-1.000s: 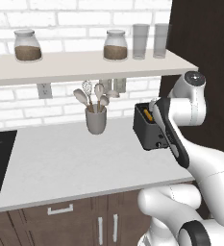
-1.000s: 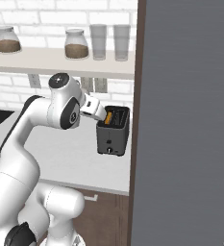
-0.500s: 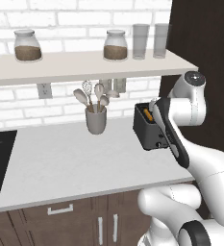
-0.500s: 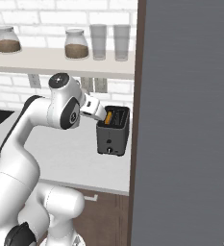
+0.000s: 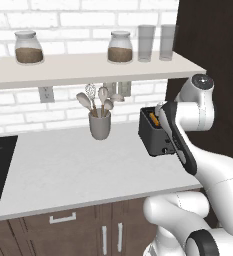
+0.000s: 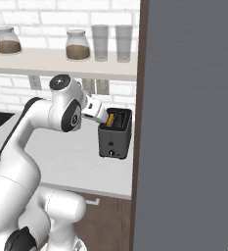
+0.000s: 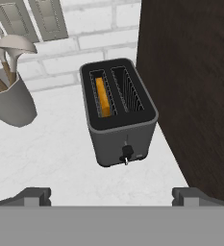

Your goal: Start the toaster. Once the lever pops up, take the bread to the plate on the dining counter.

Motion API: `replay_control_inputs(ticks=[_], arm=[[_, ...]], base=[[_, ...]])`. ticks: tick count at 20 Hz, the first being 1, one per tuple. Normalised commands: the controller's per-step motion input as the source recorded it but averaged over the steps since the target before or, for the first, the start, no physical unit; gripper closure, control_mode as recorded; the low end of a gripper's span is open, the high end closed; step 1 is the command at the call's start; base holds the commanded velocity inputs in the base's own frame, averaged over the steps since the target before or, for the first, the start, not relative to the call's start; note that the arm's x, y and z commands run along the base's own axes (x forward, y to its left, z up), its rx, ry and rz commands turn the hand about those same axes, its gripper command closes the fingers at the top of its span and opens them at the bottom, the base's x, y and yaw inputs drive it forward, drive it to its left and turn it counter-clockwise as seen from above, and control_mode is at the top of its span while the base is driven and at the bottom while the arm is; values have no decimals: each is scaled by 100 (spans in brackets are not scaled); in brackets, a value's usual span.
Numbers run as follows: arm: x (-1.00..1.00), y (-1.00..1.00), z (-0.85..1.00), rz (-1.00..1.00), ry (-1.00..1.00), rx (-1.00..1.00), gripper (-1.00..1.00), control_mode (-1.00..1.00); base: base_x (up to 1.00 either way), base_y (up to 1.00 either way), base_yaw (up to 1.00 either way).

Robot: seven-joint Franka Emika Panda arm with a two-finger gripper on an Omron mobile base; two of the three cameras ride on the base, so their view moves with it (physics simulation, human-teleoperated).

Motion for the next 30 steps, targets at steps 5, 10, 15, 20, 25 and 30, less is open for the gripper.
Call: replay_control_inputs(ticks=[5,10,15,20,25,30], arm=[[0,0,0,0,0,0,-100,-100],[0,0,0,0,0,0,-100,-100],[0,0,0,0,0,0,-100,-100],[0,0,0,0,0,0,-100,-100],[0,0,0,0,0,0,-100,-100],[0,0,0,0,0,0,-100,-100]], base=[[0,0,0],[0,0,0],[0,0,0],[0,0,0],[0,0,0],[0,0,0]])
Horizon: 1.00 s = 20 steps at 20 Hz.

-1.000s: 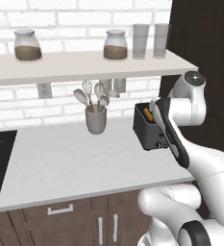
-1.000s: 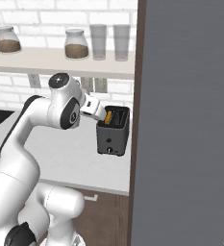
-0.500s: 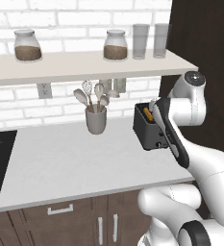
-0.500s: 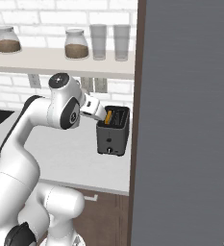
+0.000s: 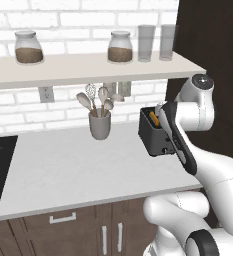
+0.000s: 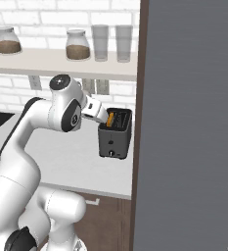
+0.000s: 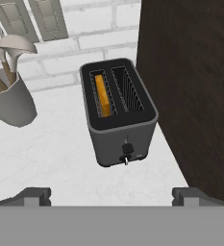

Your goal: Start the toaster. Once the lever pops up, take the bread to the plate on the dining counter.

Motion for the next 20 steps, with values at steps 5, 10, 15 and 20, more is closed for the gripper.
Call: replay_control_inputs(ticks=[5,10,15,20], arm=[[0,0,0,0,0,0,-100,-100],[0,0,0,0,0,0,-100,-100],[0,0,0,0,0,0,-100,-100],[0,0,0,0,0,0,-100,-100]], base=[[0,0,0],[0,0,0],[0,0,0],[0,0,0]])
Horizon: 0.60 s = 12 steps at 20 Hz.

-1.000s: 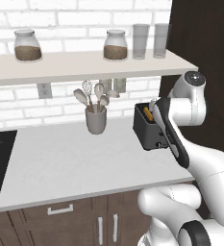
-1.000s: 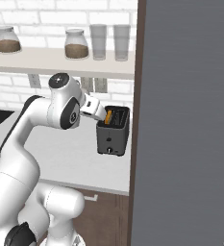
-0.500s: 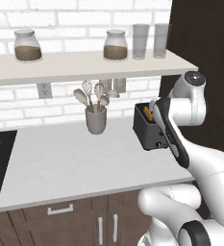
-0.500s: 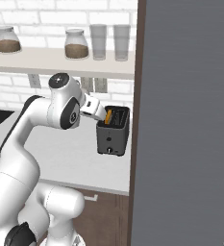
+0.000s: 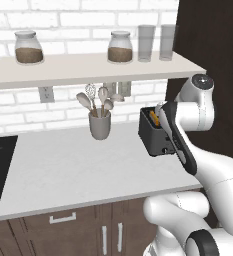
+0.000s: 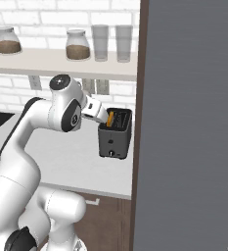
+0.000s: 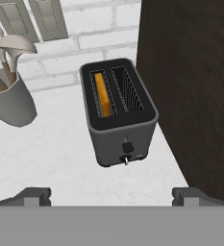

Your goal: Start the toaster. Once the lever pops up, take the bread to the plate on the dining counter.

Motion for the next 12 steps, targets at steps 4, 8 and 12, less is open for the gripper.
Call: replay_control_inputs(ticks=[4,8,12], arm=[[0,0,0,0,0,0,-100,-100],[0,0,0,0,0,0,-100,-100],[0,0,0,0,0,0,-100,-100]], base=[[0,0,0],[0,0,0],[0,0,0]])
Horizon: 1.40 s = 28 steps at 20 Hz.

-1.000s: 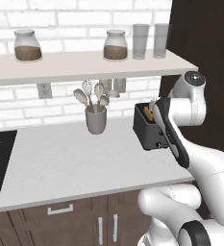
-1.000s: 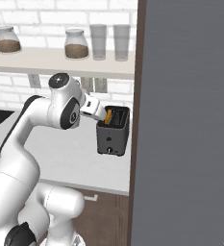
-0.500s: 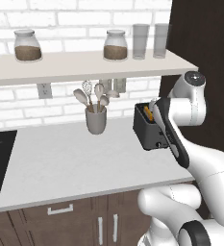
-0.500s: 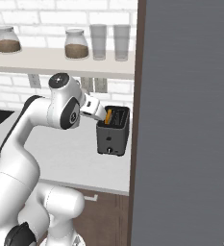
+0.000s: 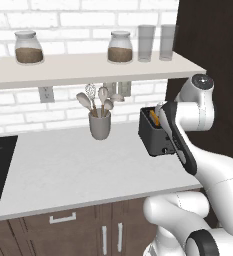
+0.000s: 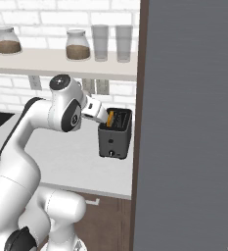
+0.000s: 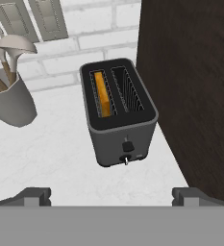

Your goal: Start the toaster. Once the lever pops up, take the bread to the plate on the dining counter.

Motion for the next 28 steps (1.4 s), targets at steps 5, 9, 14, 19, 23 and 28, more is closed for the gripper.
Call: replay_control_inputs(ticks=[5,9,14,19,23,28], arm=[[0,0,0,0,0,0,-100,-100],[0,0,0,0,0,0,-100,-100],[0,0,0,0,0,0,-100,-100],[0,0,0,0,0,0,-100,-100],[0,0,0,0,0,0,-100,-100],[0,0,0,0,0,0,-100,-100]], base=[[0,0,0],[0,0,0],[0,0,0],[0,0,0],[0,0,0],[0,0,0]])
